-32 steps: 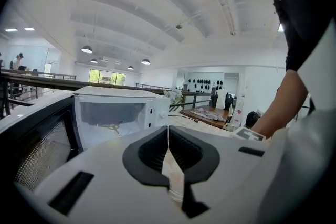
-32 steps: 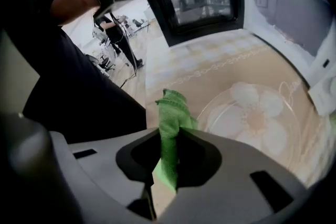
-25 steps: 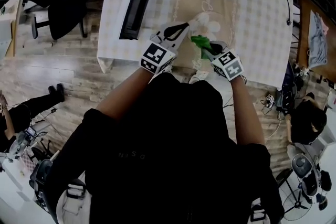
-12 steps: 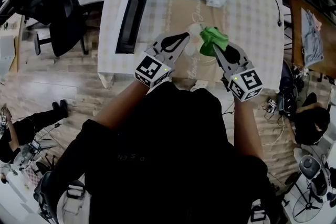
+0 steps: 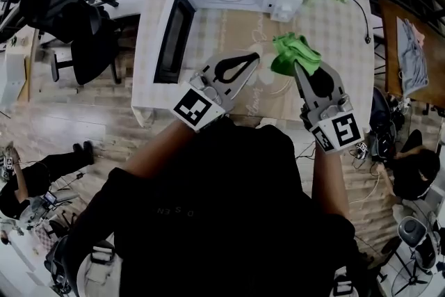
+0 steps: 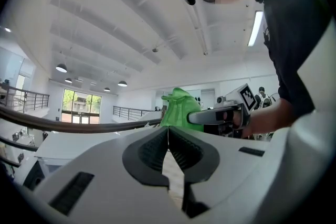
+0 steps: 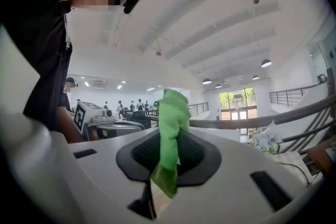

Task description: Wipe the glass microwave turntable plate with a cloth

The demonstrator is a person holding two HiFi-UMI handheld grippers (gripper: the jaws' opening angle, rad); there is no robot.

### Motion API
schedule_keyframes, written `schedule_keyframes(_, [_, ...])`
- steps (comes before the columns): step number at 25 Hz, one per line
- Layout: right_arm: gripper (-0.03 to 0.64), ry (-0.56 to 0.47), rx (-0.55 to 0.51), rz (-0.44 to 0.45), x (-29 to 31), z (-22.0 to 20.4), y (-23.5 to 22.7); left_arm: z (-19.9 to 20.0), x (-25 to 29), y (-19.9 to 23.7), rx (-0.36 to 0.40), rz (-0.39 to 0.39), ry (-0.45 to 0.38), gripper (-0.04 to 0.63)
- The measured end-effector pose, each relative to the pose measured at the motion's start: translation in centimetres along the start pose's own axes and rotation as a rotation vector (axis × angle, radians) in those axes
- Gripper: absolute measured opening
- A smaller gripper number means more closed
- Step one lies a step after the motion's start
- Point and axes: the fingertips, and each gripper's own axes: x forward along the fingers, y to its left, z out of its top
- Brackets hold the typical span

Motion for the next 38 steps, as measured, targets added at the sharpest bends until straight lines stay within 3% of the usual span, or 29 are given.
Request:
schedule_keyframes(12, [0.067, -0.03, -0.072, 0.002, -0.1, 3.0, 0.0, 2.9, 0.7, 0.3, 0.037, 0.005, -0.035, 0.02])
schedule_keyframes(38, [0.067, -0.007, -0.041, -0.005, -1.2, 1.1, 1.8, 1.9, 0.3, -2.1, 0.032, -0.044, -0.003, 0.021])
